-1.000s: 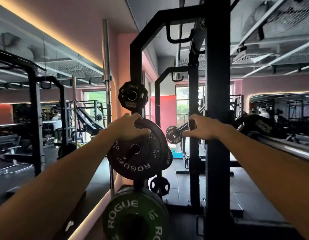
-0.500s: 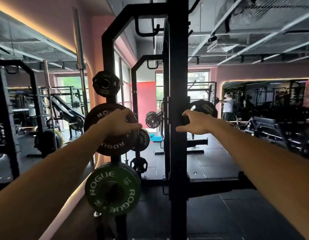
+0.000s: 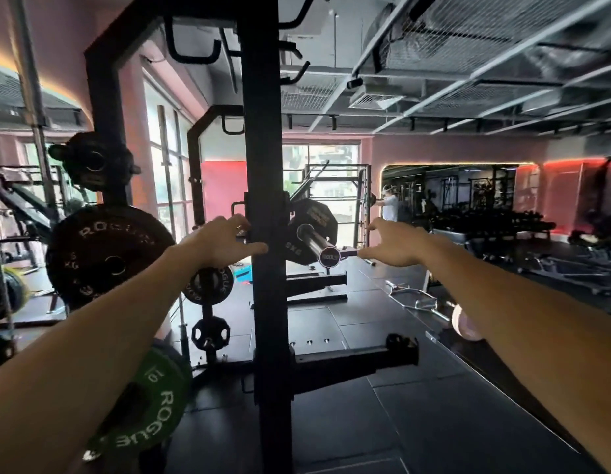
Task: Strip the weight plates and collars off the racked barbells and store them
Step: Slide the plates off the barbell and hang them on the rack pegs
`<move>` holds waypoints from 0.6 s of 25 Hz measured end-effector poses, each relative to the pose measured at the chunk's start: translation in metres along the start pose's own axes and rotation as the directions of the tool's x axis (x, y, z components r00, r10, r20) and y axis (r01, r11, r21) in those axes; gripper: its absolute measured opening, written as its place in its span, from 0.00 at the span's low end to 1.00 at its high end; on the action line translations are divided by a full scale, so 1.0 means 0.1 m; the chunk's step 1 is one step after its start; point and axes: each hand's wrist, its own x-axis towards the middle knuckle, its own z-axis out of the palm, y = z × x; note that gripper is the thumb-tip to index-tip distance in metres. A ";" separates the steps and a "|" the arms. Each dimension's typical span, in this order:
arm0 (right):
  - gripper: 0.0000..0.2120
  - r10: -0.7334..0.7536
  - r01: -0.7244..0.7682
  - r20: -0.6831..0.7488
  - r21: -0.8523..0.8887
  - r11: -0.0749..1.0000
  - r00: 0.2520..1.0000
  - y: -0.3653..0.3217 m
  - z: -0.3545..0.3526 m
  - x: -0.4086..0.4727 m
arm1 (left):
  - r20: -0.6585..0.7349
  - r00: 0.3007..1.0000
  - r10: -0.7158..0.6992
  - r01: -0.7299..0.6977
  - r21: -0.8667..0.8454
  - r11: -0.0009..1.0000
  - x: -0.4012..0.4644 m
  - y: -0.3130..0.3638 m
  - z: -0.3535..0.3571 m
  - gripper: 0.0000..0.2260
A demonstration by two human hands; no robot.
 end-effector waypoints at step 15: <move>0.30 -0.036 0.031 0.086 0.059 0.998 0.996 1.13 0.60 1.29 | -0.072 0.991 -0.114 0.120 0.086 0.989 1.21 0.19 0.83 0.27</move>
